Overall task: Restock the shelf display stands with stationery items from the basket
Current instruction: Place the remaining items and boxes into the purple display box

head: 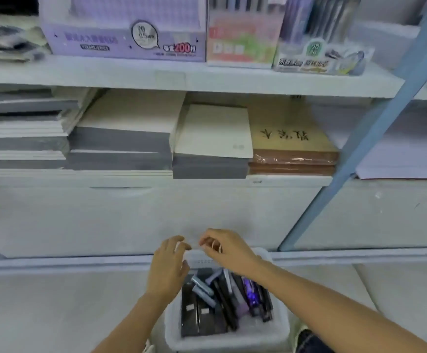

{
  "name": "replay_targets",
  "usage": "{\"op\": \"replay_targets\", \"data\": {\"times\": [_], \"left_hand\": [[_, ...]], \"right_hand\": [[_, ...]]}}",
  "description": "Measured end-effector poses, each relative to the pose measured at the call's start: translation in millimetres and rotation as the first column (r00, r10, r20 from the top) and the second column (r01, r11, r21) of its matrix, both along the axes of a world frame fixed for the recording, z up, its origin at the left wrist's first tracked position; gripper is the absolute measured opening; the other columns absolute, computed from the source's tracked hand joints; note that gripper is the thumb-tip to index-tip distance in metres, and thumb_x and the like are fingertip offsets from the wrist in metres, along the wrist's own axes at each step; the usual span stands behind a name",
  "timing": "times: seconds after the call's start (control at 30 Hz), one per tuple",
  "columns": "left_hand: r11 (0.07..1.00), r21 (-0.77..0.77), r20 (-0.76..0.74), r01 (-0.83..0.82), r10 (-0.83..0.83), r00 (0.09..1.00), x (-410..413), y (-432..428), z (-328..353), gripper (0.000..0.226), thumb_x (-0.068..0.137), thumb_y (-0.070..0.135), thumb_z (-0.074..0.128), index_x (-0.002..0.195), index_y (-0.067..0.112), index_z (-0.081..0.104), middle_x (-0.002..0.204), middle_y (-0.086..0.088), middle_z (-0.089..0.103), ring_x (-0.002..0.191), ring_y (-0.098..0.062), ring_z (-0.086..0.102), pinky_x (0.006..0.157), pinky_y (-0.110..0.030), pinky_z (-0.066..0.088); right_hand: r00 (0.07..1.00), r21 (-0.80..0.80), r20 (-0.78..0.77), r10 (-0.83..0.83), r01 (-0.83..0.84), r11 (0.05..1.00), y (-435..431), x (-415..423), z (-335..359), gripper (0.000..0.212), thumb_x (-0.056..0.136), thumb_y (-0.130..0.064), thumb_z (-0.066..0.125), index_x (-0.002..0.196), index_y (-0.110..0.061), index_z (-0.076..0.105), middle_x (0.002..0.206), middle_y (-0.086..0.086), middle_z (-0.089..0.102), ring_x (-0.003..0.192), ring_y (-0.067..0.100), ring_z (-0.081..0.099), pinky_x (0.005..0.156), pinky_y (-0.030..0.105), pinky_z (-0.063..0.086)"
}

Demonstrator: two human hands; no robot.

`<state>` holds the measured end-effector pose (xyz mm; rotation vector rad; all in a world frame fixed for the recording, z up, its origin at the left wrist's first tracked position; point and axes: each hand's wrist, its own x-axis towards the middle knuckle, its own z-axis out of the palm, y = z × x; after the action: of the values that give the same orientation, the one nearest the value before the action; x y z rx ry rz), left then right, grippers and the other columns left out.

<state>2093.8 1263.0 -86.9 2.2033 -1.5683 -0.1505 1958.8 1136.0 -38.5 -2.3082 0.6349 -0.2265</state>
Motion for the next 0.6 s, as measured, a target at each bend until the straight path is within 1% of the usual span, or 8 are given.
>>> {"op": "replay_targets", "data": {"times": [0.07, 0.13, 0.17, 0.23, 0.3, 0.43, 0.5, 0.6], "left_hand": [[0.977, 0.209, -0.046, -0.036, 0.046, 0.998, 0.4, 12.3, -39.0, 0.047, 0.096, 0.022, 0.051, 0.142, 0.017, 0.042, 0.155, -0.005, 0.029, 0.142, -0.022, 0.029, 0.111, -0.033, 0.027], [0.92, 0.39, -0.066, -0.031, 0.062, 0.996, -0.9, 22.8, -67.4, 0.056, 0.102, 0.033, 0.038, 0.153, 0.02, 0.019, 0.163, 0.001, 0.004, 0.148, -0.016, 0.011, 0.117, -0.029, 0.018], [0.897, 0.442, -0.087, -0.021, 0.066, 0.994, -2.3, 27.4, -78.3, 0.058, 0.103, 0.035, 0.036, 0.154, 0.019, 0.014, 0.163, 0.002, -0.005, 0.149, -0.015, 0.008, 0.117, -0.029, 0.017], [0.881, 0.474, -0.11, -0.008, 0.068, 0.992, -4.4, 34.7, -92.8, 0.059, 0.103, 0.035, 0.036, 0.154, 0.019, 0.014, 0.161, 0.003, -0.017, 0.149, -0.013, 0.009, 0.116, -0.027, 0.021], [0.907, 0.421, -0.127, -0.009, 0.069, 0.99, -5.3, 39.0, -100.1, 0.056, 0.102, 0.032, 0.04, 0.152, 0.016, 0.022, 0.16, 0.003, -0.015, 0.148, -0.015, 0.014, 0.114, -0.027, 0.024], [0.971, 0.239, -0.205, -0.032, 0.083, 0.975, -5.3, 43.2, -107.1, 0.045, 0.094, 0.015, 0.06, 0.137, 0.006, 0.05, 0.158, -0.003, 0.017, 0.136, -0.028, 0.041, 0.105, -0.04, 0.04], [0.975, 0.217, -0.211, -0.043, 0.09, 0.973, -4.9, 43.7, -108.6, 0.041, 0.093, 0.012, 0.06, 0.133, 0.008, 0.055, 0.157, -0.001, 0.019, 0.133, -0.028, 0.044, 0.104, -0.039, 0.04], [0.979, 0.195, -0.233, -0.053, 0.098, 0.967, -6.3, 42.7, -109.1, 0.034, 0.094, 0.013, 0.058, 0.127, 0.015, 0.06, 0.158, -0.002, 0.02, 0.134, -0.026, 0.042, 0.105, -0.038, 0.039]], "right_hand": [[0.99, 0.095, -0.133, -0.035, 0.048, 0.994, 1.7, -5.1, -43.5, 0.016, 0.094, -0.023, 0.057, 0.108, -0.018, 0.062, 0.101, -0.003, 0.067, 0.084, 0.013, 0.061, 0.081, 0.036, 0.053], [0.958, 0.15, -0.286, -0.02, 0.065, 0.987, 4.5, -8.7, -81.6, 0.025, 0.094, -0.027, 0.058, 0.117, -0.019, 0.056, 0.109, 0.0, 0.064, 0.089, 0.013, 0.059, 0.085, 0.035, 0.051], [0.934, 0.171, -0.357, 0.006, 0.059, 0.984, 6.8, -9.8, -98.1, 0.032, 0.093, -0.028, 0.059, 0.123, -0.018, 0.052, 0.115, 0.002, 0.062, 0.094, 0.015, 0.058, 0.087, 0.033, 0.049], [0.895, 0.205, -0.443, 0.054, 0.042, 0.978, 13.1, -9.5, -126.2, 0.045, 0.092, -0.03, 0.06, 0.132, -0.016, 0.045, 0.127, 0.005, 0.057, 0.109, 0.02, 0.056, 0.091, 0.033, 0.046], [0.879, 0.174, -0.474, 0.046, 0.042, 0.984, 21.7, -6.2, -147.3, 0.052, 0.091, -0.033, 0.061, 0.136, -0.016, 0.041, 0.133, 0.007, 0.051, 0.119, 0.025, 0.05, 0.093, 0.035, 0.044], [0.857, 0.008, -0.513, -0.037, 0.048, 0.999, 38.6, 4.4, -170.8, 0.061, 0.088, -0.039, 0.065, 0.138, -0.013, 0.039, 0.138, 0.008, 0.042, 0.123, 0.026, 0.043, 0.097, 0.036, 0.042], [0.851, -0.071, -0.523, -0.032, -0.006, 0.997, 41.2, 8.0, -175.9, 0.058, 0.089, -0.034, 0.065, 0.136, -0.011, 0.039, 0.141, 0.008, 0.04, 0.126, 0.025, 0.042, 0.098, 0.035, 0.043], [0.85, -0.101, -0.527, 0.005, -0.069, 0.993, 37.7, 9.9, -180.6, 0.05, 0.092, -0.027, 0.059, 0.135, -0.009, 0.04, 0.138, 0.009, 0.043, 0.125, 0.024, 0.042, 0.093, 0.035, 0.045]]}}
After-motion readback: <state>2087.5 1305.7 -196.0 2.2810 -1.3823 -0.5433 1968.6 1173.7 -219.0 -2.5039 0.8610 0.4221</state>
